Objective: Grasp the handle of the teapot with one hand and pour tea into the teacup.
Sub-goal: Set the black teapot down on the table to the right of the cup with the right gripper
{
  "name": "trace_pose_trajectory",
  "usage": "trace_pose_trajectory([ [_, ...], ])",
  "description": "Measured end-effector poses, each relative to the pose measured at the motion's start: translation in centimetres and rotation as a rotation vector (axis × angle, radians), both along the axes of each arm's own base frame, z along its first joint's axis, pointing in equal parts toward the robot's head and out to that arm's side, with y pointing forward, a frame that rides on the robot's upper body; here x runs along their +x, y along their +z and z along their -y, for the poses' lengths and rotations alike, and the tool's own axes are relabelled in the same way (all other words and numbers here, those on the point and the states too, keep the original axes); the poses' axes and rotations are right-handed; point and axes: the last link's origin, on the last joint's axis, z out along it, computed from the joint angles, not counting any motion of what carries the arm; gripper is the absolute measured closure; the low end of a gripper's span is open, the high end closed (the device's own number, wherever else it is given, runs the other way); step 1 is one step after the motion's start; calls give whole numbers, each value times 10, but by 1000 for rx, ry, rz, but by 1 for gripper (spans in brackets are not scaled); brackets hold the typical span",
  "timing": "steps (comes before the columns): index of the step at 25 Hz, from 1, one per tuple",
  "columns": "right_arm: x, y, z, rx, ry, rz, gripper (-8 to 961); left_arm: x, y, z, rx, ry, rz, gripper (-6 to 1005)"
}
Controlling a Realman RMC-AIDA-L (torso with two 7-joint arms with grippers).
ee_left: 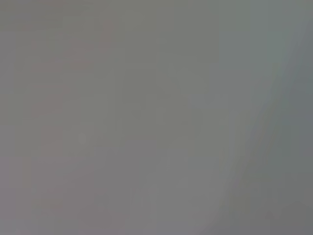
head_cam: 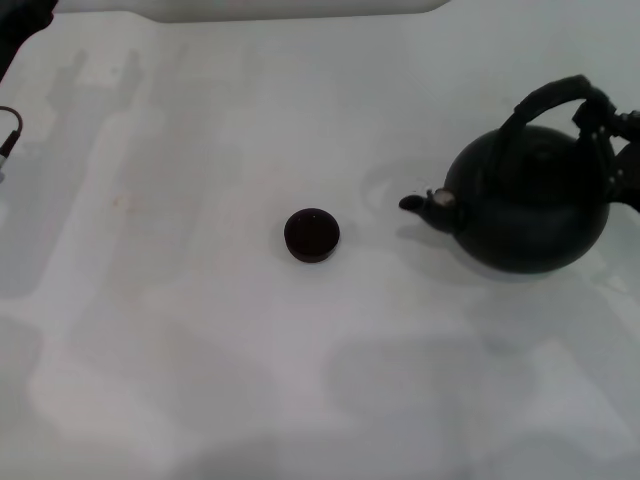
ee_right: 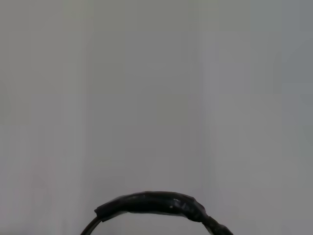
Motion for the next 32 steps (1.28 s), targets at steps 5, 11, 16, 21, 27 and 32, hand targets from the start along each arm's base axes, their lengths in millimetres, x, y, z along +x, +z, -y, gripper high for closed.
trace_pose_trajectory([
  [5,-1,-6,0,-25,4,13,793,0,0,0,0,-2,-1,224],
  [11,-3,-9,-7,-30,-7,32,784,-1,0,1,-1,1,-1,225],
  [16,-4,-10,-9,-22,0,56,776,-2,1,1,1,3,-1,225],
  [21,-3,-11,-9,-28,-8,63,768,-2,0,1,-1,4,1,224],
  [27,0,-11,-6,-32,-18,58,759,-1,0,1,0,4,2,225],
  [32,3,-11,-5,-49,-52,9,751,-2,1,2,3,6,3,225],
])
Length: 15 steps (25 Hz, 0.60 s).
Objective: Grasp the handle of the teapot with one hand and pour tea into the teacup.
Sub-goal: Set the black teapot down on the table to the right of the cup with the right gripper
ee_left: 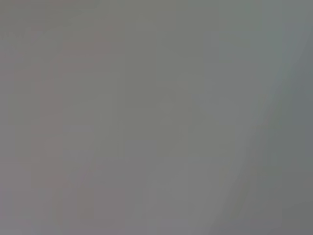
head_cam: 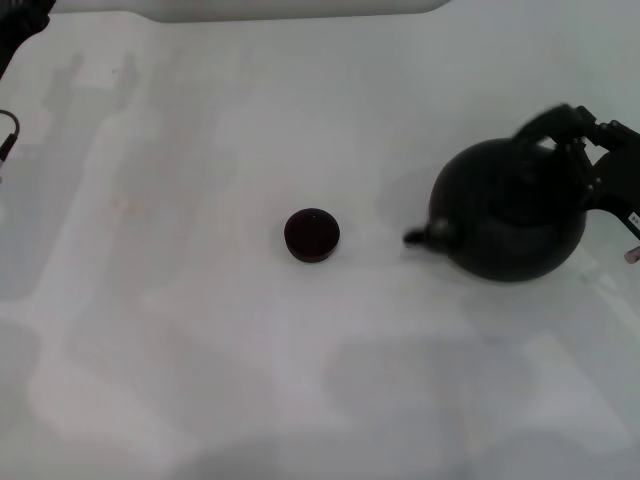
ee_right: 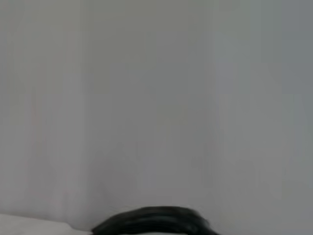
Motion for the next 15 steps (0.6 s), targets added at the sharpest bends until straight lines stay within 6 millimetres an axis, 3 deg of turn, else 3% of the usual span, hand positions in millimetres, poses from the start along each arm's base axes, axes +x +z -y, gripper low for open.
trace_pose_trajectory([
  [3,1,0,1,-4,-7,-8,746,0,0,0,-2,-2,-1,224],
  [15,5,4,10,-51,-57,-153,369,1,-1,-1,-3,-2,0,224],
])
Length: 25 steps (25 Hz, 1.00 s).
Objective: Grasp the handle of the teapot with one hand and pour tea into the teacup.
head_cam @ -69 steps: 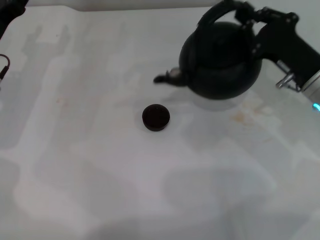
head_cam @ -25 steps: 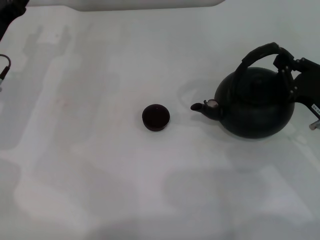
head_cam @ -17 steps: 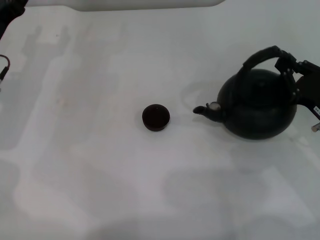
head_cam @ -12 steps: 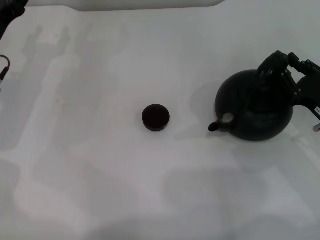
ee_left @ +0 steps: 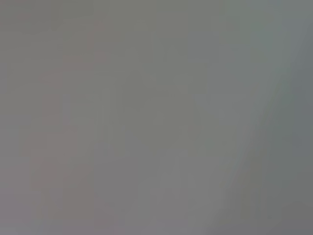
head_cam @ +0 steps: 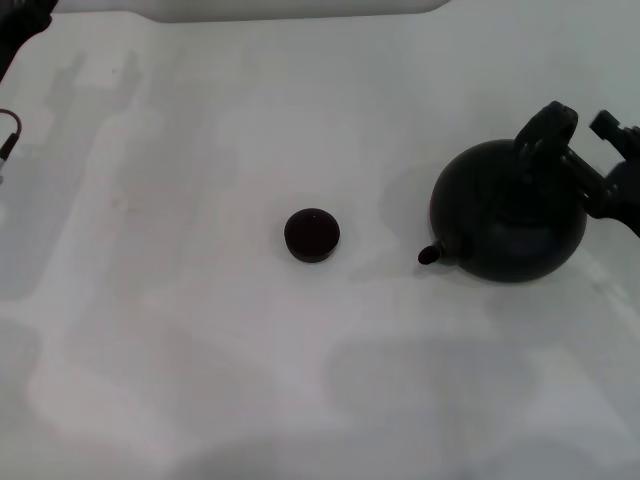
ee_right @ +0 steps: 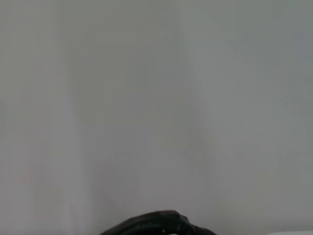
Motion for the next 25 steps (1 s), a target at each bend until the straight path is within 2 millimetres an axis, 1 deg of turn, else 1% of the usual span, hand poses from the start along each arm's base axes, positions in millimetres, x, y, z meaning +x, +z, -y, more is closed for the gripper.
trace_pose_trajectory([
  [2,3,2,7,7,-8,-19,299,0,0,0,0,0,0,224],
  [7,14,12,21,79,-58,-42,75,-1,0,0,1,3,-2,224],
  [9,17,19,22,127,-80,-45,76,-1,0,0,2,4,-5,224],
  [12,19,28,16,208,-95,-22,78,-1,0,0,2,7,-6,224],
  [16,13,36,1,315,-57,123,79,-3,0,0,9,11,-39,225],
  [18,13,42,-8,379,-72,183,79,-5,-1,1,23,20,-71,225],
  [21,14,45,-12,414,-96,208,79,-7,-2,2,26,28,-92,225],
  [25,19,51,-14,445,-136,198,80,-10,-4,4,19,39,-97,225],
])
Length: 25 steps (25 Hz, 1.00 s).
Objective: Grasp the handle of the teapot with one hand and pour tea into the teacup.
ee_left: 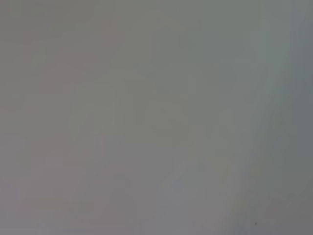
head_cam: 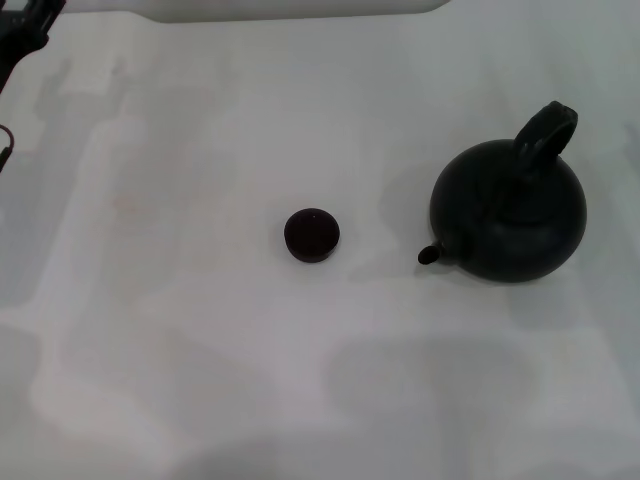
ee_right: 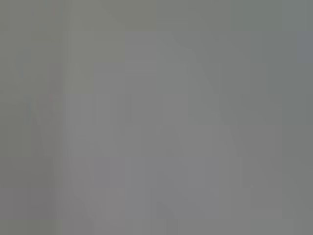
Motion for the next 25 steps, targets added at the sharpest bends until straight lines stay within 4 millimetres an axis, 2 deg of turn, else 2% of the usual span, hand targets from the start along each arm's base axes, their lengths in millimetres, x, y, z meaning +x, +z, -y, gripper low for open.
trace_pose_trajectory([
  [11,6,2,-3,12,-46,-23,80,1,-10,-3,-33,12,5,225],
  [25,5,2,-4,10,-45,-36,81,2,-10,-3,-31,5,7,224],
])
